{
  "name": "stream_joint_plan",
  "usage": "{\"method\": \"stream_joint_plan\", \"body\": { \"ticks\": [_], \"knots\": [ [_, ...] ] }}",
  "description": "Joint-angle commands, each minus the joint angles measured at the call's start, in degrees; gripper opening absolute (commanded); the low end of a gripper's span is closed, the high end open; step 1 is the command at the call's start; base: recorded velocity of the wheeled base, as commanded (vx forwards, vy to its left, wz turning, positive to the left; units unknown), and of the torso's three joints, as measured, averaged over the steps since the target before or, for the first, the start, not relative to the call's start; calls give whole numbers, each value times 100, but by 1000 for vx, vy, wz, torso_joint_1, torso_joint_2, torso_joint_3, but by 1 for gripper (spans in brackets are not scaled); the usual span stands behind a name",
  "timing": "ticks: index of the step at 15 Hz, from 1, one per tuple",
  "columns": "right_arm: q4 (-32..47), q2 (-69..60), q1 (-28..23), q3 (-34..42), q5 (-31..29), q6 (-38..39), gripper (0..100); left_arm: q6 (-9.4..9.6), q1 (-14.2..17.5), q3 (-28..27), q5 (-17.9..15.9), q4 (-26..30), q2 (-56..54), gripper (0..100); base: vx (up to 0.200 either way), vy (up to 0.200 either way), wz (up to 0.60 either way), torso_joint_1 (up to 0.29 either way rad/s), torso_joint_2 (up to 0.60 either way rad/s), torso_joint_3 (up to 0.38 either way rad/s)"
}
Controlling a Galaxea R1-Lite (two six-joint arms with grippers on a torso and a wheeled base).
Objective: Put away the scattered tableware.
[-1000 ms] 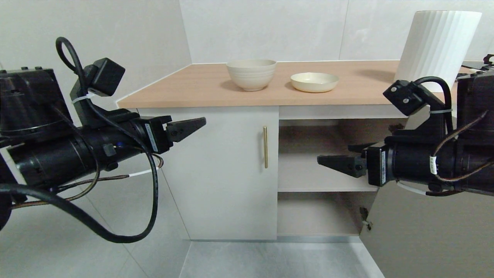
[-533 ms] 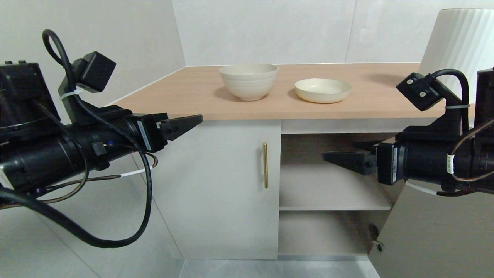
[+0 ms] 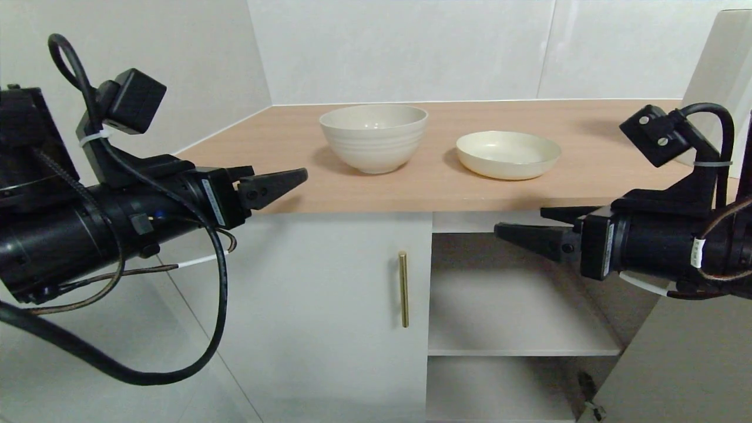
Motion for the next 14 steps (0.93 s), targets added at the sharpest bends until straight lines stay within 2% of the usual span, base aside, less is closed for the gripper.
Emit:
{"method": "stream_joint_plan", "body": {
  "ticks": [1,3,6,14],
  "knots": [
    [-221,-24,0,189,-3,-133,100,-1,-37,1,-1,2,-90,100,0,0,0,0,0,0],
    [-493,-121,0,338,-12,-309,100,-1,-45,1,-1,2,-142,100,0,0,0,4,-77,-84],
    [-493,-164,0,356,-12,-326,100,-1,-63,1,-1,2,-125,100,0,0,0,22,-204,-312],
    [-502,-68,-9,373,-3,-326,100,-10,-63,-16,-10,2,60,100,0,0,0,110,-494,-336]
  ]
}}
